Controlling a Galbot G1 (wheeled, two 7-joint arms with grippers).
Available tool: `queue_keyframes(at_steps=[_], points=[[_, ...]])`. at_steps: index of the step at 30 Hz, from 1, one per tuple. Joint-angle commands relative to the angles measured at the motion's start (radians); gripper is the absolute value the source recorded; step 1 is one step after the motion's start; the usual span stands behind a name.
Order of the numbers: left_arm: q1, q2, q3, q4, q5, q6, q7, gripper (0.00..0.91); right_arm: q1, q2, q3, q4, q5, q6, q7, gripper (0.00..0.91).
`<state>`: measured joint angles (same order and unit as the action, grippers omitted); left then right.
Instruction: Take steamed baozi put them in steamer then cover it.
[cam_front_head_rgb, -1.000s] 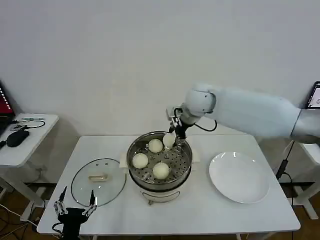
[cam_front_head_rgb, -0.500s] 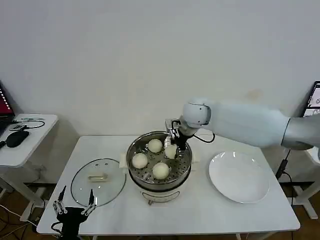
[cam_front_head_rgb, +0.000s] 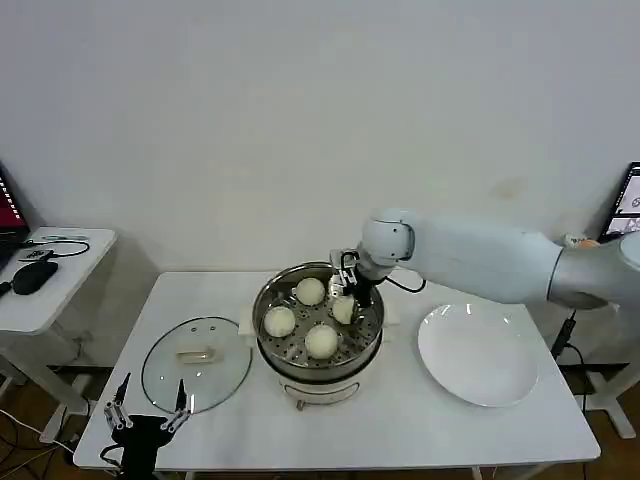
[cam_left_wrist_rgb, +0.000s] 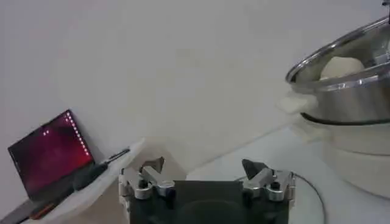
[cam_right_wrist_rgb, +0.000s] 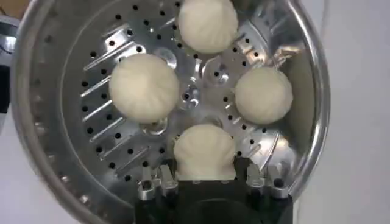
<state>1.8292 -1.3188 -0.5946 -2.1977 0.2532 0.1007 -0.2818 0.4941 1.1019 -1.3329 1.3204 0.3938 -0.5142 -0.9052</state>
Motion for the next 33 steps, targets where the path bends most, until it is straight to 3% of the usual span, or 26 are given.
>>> queue_keyframes(at_steps=[1, 7, 17, 20, 22, 23, 24, 25, 26, 27, 30, 32, 33], points=[[-0.003, 0.001, -0.001, 0.001, -0.003, 0.0, -0.001, 0.907, -0.017, 0.003, 0.006, -0.017, -0.039, 0.006, 0.0, 0.907], [-0.003, 0.0, -0.001, 0.001, -0.006, 0.0, -0.003, 0.907, 0.002, -0.015, 0.018, -0.005, -0.036, 0.011, 0.004, 0.907], [-0.009, 0.001, 0.003, -0.01, -0.006, 0.002, -0.003, 0.907, 0.074, -0.121, 0.1, 0.092, 0.078, -0.007, 0.045, 0.907], [-0.012, 0.0, 0.004, -0.011, -0.006, 0.002, -0.003, 0.907, 0.052, -0.182, 0.163, 0.133, 0.115, -0.002, 0.142, 0.907], [-0.013, 0.001, 0.002, -0.009, -0.005, 0.002, 0.008, 0.907, 0.005, -0.226, 0.204, 0.177, 0.159, 0.015, 0.26, 0.907], [-0.014, 0.002, 0.001, -0.008, -0.004, 0.0, 0.01, 0.907, -0.002, -0.229, 0.206, 0.186, 0.171, 0.02, 0.285, 0.907], [-0.016, 0.004, 0.0, -0.004, -0.005, -0.004, 0.012, 0.907, -0.029, -0.271, 0.223, 0.235, 0.212, 0.022, 0.415, 0.907], [-0.02, 0.003, -0.002, 0.001, -0.008, -0.008, 0.013, 0.907, -0.051, -0.298, 0.235, 0.262, 0.229, 0.034, 0.497, 0.907], [-0.024, 0.004, -0.004, 0.006, -0.011, -0.011, 0.016, 0.907, -0.063, -0.317, 0.245, 0.287, 0.237, 0.053, 0.539, 0.907], [-0.031, 0.004, -0.006, 0.008, -0.018, -0.012, 0.018, 0.907, -0.103, -0.356, 0.276, 0.319, 0.253, 0.06, 0.647, 0.907], [-0.045, 0.004, -0.009, 0.01, -0.033, -0.002, 0.043, 0.907, -0.216, -0.435, 0.417, 0.384, 0.237, 0.081, 0.77, 0.907], [-0.057, 0.004, -0.009, 0.01, -0.041, 0.013, 0.058, 0.907, -0.34, -0.491, 0.553, 0.43, 0.227, 0.113, 0.885, 0.907], [-0.061, 0.005, -0.008, 0.01, -0.047, 0.019, 0.064, 0.907, -0.385, -0.518, 0.619, 0.453, 0.217, 0.125, 0.908, 0.907]])
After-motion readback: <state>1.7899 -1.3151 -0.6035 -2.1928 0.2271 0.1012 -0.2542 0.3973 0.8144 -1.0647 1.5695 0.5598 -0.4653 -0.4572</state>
